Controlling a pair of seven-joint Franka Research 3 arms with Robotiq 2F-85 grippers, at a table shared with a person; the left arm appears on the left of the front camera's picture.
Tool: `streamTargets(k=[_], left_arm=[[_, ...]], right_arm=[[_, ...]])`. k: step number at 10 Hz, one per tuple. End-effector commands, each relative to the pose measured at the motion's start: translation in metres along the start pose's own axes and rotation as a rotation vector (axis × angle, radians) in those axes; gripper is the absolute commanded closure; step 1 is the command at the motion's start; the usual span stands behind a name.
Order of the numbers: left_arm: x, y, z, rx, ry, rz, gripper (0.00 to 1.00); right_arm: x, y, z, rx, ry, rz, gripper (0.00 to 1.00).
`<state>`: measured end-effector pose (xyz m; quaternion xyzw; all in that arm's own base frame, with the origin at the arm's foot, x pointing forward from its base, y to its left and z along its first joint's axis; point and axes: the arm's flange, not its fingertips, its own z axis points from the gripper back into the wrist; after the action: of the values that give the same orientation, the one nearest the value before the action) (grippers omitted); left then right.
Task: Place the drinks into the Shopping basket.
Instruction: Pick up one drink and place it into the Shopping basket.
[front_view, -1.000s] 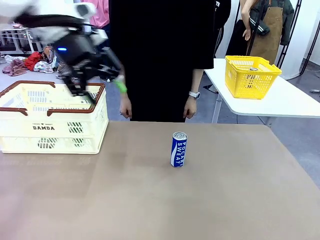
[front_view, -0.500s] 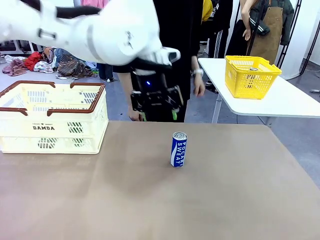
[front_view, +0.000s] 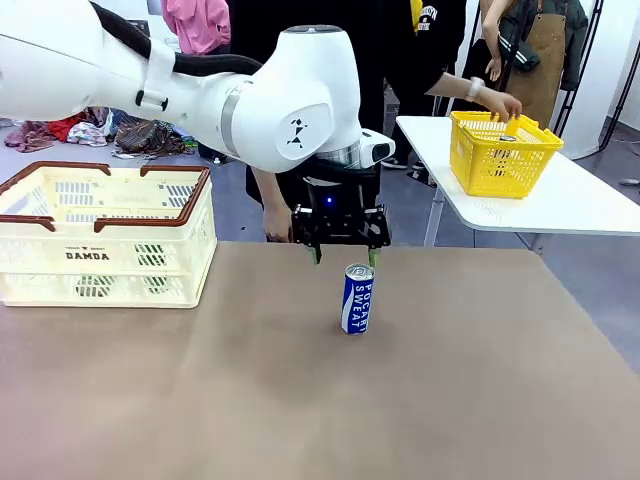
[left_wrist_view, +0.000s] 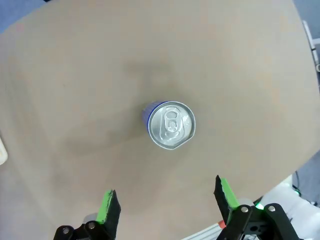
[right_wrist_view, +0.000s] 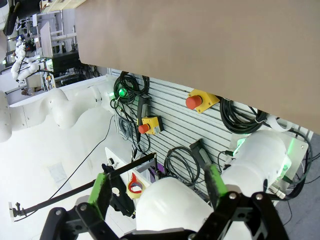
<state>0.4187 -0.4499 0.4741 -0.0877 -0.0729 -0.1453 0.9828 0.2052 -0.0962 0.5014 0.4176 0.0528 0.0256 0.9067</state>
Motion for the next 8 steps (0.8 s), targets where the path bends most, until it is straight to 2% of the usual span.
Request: streamTargets(k=[1, 3, 4, 6, 8], left_arm=[[-0.001, 0.002, 0.000, 0.025, -0.008, -0.014, 0.00], [0.000, 0.000, -0.001, 0.005, -0.001, -0.003, 0.00], [-0.001, -0.009, -0.003, 0.039, -0.064, 0.011, 0.00], [0.004, -0.031, -0.009, 0.005, -0.107, -0.027, 0.00], [0.006, -0.043, -0.022, 0.057, -0.153, -0.010, 0.00]], right_arm=[[0.000, 0.001, 0.002, 0.008, -0.002, 0.014, 0.00], [0.000, 0.001, 0.002, 0.008, -0.002, 0.014, 0.00], [0.000, 0.001, 0.002, 0.008, -0.002, 0.014, 0.00], [0.000, 0.001, 0.002, 0.008, -0.002, 0.014, 0.00], [0.000, 0.001, 0.002, 0.008, -0.002, 0.014, 0.00]])
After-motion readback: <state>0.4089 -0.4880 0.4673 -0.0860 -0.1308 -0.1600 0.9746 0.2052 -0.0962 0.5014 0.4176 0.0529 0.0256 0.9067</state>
